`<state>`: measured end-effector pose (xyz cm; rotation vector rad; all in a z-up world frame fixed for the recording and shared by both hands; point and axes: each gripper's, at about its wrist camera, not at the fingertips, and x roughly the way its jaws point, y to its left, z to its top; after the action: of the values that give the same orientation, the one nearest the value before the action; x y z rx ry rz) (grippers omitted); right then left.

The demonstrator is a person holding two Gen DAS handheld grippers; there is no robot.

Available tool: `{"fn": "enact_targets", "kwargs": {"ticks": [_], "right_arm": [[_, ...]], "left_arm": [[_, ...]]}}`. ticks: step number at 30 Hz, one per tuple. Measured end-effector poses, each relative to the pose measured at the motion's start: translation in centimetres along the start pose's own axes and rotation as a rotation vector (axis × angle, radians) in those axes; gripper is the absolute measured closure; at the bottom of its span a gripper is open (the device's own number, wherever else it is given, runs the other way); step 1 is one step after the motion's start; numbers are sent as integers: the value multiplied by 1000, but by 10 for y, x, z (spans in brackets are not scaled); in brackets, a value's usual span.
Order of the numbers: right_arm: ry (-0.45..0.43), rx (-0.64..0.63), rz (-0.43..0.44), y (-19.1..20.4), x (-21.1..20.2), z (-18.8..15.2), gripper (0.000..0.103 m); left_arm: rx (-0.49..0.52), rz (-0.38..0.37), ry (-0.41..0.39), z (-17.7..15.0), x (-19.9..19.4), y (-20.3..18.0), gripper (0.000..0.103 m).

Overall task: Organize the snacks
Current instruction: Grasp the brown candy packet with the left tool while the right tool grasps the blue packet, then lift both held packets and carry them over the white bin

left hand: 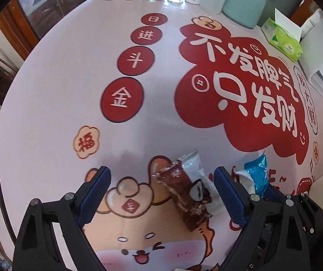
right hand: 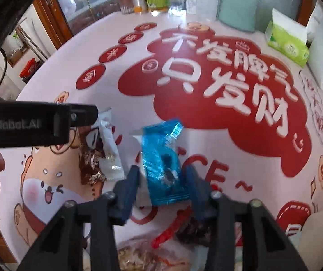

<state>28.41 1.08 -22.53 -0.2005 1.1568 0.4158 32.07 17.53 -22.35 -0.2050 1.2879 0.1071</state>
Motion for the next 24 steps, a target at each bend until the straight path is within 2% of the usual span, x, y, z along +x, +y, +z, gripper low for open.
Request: {"fn": "enact_targets", "kwargs": {"ticks": [5,6,9,11,12,13,19,24], "right_arm": [[-7,86,1,-16,-6,-5,71],[-9,104,3,-20,-8,-6,71],[-17,143,13,-27,-10,-12,71],[-25,156,16,-28,-13,-16,71],[-31,163,17,-27,-13,-18,72],[-38,168,16,-27,-15,-20,72],[-88,184,9,-24,-32,-29,73],[-176,226,18,-31,-75,-44,73]], "left_arm": [[22,16,29,-2,10,-16,12],[23,25,38,-3,13,-18,14],[14,32,83,-6,24,-21,28],[35,69,60,-9,22,-26,37],[42,60,49,-10,21,-29,49],[53,59,35,-11,19,-31,67],[122,134,-39,-26,0,-46,71],[225,172,-137,-43,-48,-72,71]]}}
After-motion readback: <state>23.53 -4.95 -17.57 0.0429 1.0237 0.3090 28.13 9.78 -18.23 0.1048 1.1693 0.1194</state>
